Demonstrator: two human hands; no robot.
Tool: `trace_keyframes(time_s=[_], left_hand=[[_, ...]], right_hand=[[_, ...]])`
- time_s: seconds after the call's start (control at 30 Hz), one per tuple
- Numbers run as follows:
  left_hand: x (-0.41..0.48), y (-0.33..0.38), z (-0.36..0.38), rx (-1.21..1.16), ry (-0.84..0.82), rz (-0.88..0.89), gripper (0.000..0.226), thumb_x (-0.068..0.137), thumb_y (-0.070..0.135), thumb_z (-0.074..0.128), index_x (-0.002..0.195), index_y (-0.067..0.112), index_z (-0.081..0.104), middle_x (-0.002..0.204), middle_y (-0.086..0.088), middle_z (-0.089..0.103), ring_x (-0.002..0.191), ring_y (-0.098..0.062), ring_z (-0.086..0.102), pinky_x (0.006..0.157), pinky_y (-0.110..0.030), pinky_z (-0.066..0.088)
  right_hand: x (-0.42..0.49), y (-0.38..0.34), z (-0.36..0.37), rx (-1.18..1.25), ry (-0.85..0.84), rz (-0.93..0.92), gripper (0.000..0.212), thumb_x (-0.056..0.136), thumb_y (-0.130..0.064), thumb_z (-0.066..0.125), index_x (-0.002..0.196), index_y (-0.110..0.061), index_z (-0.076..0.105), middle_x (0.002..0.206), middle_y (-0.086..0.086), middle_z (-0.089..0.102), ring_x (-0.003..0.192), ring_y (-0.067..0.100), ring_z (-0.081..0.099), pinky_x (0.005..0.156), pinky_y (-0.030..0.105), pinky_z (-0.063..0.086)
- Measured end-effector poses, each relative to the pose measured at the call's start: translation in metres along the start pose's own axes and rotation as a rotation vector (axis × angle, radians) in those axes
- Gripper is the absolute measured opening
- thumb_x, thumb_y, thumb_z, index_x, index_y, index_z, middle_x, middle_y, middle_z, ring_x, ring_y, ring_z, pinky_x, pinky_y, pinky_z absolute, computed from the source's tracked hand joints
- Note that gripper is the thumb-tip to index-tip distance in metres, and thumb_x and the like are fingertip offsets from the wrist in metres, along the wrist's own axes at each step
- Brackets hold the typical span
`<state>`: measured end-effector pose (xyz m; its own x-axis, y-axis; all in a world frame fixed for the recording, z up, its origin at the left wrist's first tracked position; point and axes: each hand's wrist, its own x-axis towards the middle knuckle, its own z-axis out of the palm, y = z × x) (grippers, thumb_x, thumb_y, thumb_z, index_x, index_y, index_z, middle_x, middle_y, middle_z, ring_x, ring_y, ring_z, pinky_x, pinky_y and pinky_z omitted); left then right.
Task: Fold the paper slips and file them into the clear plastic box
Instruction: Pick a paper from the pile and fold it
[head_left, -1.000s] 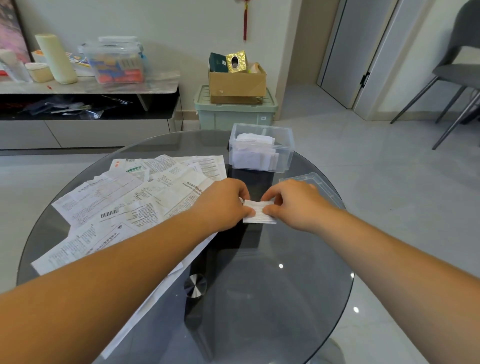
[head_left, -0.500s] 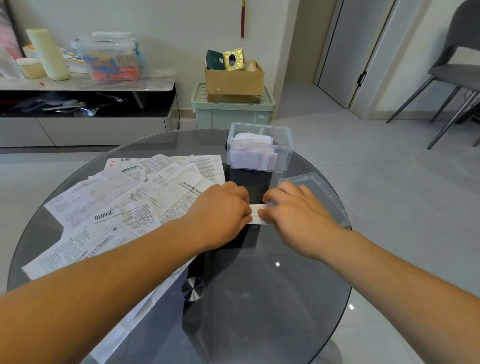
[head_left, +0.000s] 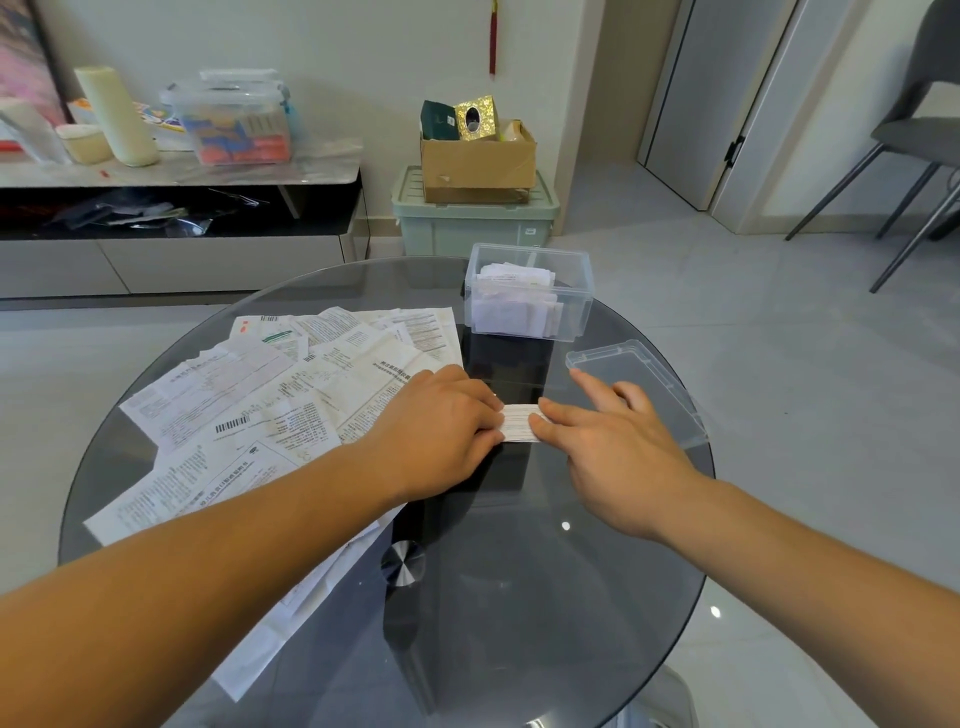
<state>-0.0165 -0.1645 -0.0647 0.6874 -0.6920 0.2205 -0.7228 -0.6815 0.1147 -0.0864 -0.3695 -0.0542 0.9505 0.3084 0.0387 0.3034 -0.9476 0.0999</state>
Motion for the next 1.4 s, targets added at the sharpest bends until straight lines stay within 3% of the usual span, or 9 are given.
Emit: trace_keyframes(time_s=[0.17, 0.3, 0.43, 0.6, 0.93, 1.13, 1.4], left_hand=[[-0.004, 0.003, 0.003, -0.047, 0.042, -0.067, 0.030, 0.098, 0.042, 0.057, 0.121, 0.031, 0.072, 0.129, 0.014, 0.066, 0.116, -0.012, 0.055, 0.097, -0.034, 0.046], [-0.004, 0.005, -0.001, -0.162, 0.015, -0.116, 0.034, 0.093, 0.044, 0.063, 0.124, 0.029, 0.070, 0.130, 0.013, 0.065, 0.117, -0.011, 0.054, 0.101, -0.031, 0.045], [-0.008, 0.009, -0.005, -0.246, 0.073, -0.126, 0.041, 0.086, 0.042, 0.074, 0.124, 0.026, 0.067, 0.133, 0.010, 0.060, 0.123, -0.011, 0.050, 0.102, -0.020, 0.034], [-0.013, 0.008, -0.010, -0.295, 0.107, -0.191, 0.045, 0.080, 0.043, 0.079, 0.119, 0.029, 0.063, 0.133, 0.011, 0.053, 0.126, -0.010, 0.042, 0.104, -0.022, 0.033], [-0.017, 0.012, -0.017, -0.362, 0.079, -0.285, 0.058, 0.075, 0.046, 0.083, 0.120, 0.026, 0.052, 0.122, 0.009, 0.055, 0.112, -0.011, 0.049, 0.096, -0.030, 0.045], [-0.013, 0.014, -0.013, -0.294, 0.068, -0.279, 0.050, 0.078, 0.046, 0.080, 0.113, 0.026, 0.050, 0.108, 0.009, 0.060, 0.098, -0.012, 0.055, 0.087, -0.033, 0.051], [-0.011, 0.016, -0.008, -0.320, 0.029, -0.240, 0.036, 0.082, 0.044, 0.076, 0.102, 0.027, 0.051, 0.093, 0.012, 0.062, 0.084, -0.006, 0.056, 0.075, -0.029, 0.052]], right_hand=[[-0.002, -0.001, -0.001, 0.041, -0.033, 0.032, 0.055, 0.101, -0.014, 0.036, 0.151, -0.037, 0.033, 0.164, -0.011, 0.024, 0.154, 0.028, 0.002, 0.116, 0.044, 0.009], [-0.003, 0.001, 0.002, 0.164, 0.027, 0.046, 0.052, 0.099, -0.018, 0.039, 0.147, -0.038, 0.042, 0.158, -0.015, 0.032, 0.147, 0.018, 0.017, 0.109, 0.037, 0.012], [0.001, 0.006, 0.004, 0.236, 0.112, 0.053, 0.048, 0.095, -0.020, 0.047, 0.141, -0.033, 0.051, 0.153, -0.012, 0.039, 0.140, 0.014, 0.029, 0.103, 0.034, 0.017], [0.006, 0.008, 0.002, 0.289, 0.179, 0.055, 0.049, 0.092, -0.029, 0.058, 0.141, -0.028, 0.051, 0.146, -0.010, 0.045, 0.135, 0.014, 0.036, 0.097, 0.028, 0.017], [0.016, 0.003, 0.001, 0.315, 0.179, 0.058, 0.051, 0.087, -0.037, 0.070, 0.134, -0.027, 0.055, 0.128, -0.008, 0.050, 0.121, 0.016, 0.048, 0.102, 0.039, 0.035], [0.019, 0.000, 0.006, 0.264, 0.164, 0.125, 0.046, 0.090, -0.048, 0.064, 0.132, -0.028, 0.058, 0.113, -0.007, 0.050, 0.112, 0.018, 0.050, 0.098, 0.037, 0.033], [0.024, 0.002, 0.007, 0.302, 0.113, 0.064, 0.040, 0.095, -0.040, 0.060, 0.134, -0.029, 0.060, 0.133, -0.011, 0.054, 0.124, 0.018, 0.046, 0.104, 0.039, 0.034]])
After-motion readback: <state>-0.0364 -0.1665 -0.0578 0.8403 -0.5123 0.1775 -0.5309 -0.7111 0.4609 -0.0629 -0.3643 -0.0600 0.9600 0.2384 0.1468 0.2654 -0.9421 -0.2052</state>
